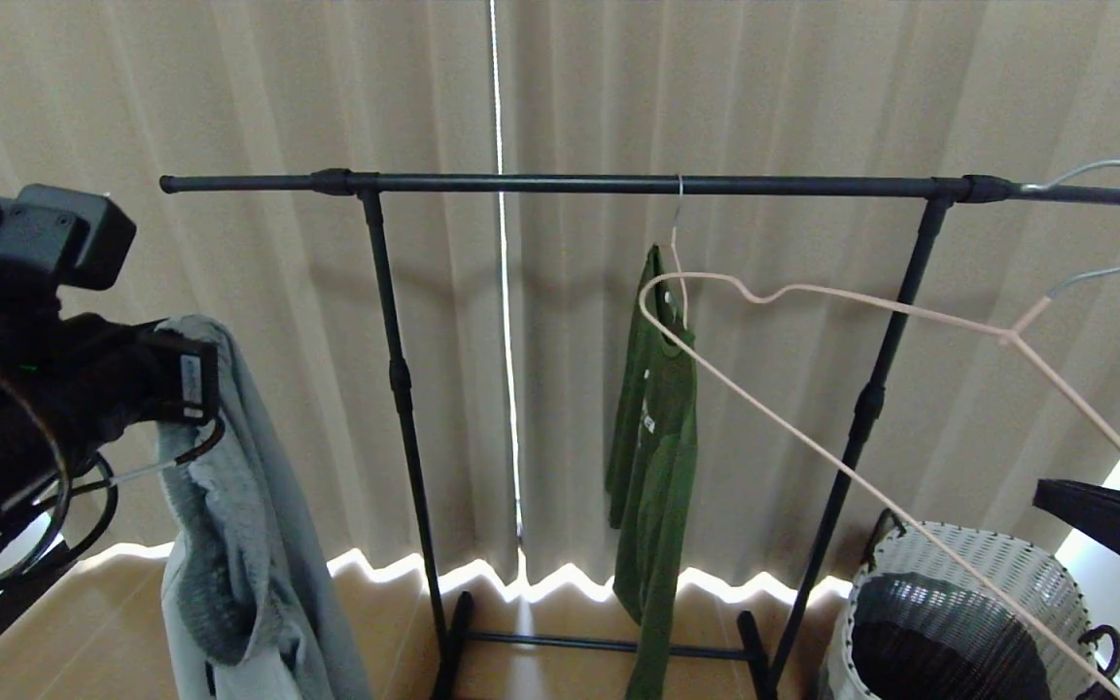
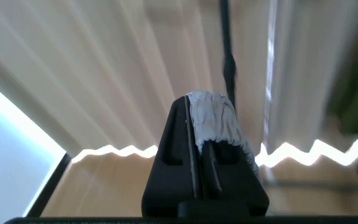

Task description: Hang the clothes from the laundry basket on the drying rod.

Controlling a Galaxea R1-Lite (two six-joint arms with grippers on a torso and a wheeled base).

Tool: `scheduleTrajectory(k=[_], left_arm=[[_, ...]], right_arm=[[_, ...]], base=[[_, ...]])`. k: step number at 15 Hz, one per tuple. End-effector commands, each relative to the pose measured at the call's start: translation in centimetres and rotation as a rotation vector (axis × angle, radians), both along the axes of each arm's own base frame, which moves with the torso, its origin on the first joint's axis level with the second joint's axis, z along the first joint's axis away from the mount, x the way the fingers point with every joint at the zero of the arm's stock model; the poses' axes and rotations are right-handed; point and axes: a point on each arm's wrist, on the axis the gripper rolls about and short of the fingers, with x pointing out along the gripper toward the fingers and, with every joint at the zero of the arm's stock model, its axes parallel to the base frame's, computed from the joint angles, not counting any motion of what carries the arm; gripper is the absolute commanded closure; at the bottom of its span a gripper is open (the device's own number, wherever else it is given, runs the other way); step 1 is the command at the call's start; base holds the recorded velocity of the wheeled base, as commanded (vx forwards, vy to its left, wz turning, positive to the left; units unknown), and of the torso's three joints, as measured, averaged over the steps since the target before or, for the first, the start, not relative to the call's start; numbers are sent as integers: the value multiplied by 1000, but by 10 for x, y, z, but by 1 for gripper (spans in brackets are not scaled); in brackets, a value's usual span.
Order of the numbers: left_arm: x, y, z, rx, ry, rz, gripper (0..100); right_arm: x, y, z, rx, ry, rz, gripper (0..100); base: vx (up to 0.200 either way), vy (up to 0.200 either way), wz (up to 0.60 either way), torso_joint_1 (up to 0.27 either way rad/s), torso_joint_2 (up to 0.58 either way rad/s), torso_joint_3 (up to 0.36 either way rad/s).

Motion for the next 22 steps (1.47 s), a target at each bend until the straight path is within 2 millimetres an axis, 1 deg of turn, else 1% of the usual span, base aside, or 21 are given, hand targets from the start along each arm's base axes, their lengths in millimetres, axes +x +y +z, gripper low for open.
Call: scheduleTrajectory(k=[1,2,3,4,5,6,7,9,10,11,15,17,19,21,22], left_arm=[[33,-23,10,0,-6,-5,100],[47,-28,21,3,-5,21,100],[58,-32,31,-4,-1,39,100],[65,-35,37,-14,1,47,100],[77,-46,52,-39,11,53,100],[81,-52,58,-53,21,57,100],[93,-66,65,-94,38,79,100],[115,-81,64,-141,33,147,100],[120,-85,61,-153,31,153,100],[122,-90,59,-157,35,145,100],[112,-111,58,-149,50,86,100],[110,-114,57,-148,52,79,100],[109,-114,55,-140,55,97,100],[107,-115,53,-126,53,133,100],[105,-119,51,-119,59,127,100]], right_arm=[[38,26,4,-22,79,95,100],[50,39,6,-27,101,134,100],[56,49,8,-25,107,165,100],[60,55,8,-16,109,181,100],[63,73,9,22,113,220,100],[61,81,10,41,124,239,100],[56,96,11,69,146,274,100],[50,107,13,97,162,319,100],[47,110,14,104,163,338,100],[46,116,14,104,170,357,100],[56,127,18,101,165,348,100],[63,133,17,87,163,311,100],[74,142,13,64,172,235,100],[87,153,15,81,175,184,100],[92,157,18,97,174,173,100]], base=[[0,0,0,0,0,0],[0,0,0,0,0,0],[0,0,0,0,0,0],[0,0,0,0,0,0],[0,0,0,0,0,0],[0,0,0,0,0,0],[0,0,0,0,0,0],[0,0,0,0,0,0],[0,0,0,0,0,0],[0,0,0,0,0,0],[0,0,0,0,0,0],[0,0,0,0,0,0],[0,0,0,0,0,0],[0,0,0,0,0,0],[0,0,0,0,0,0]])
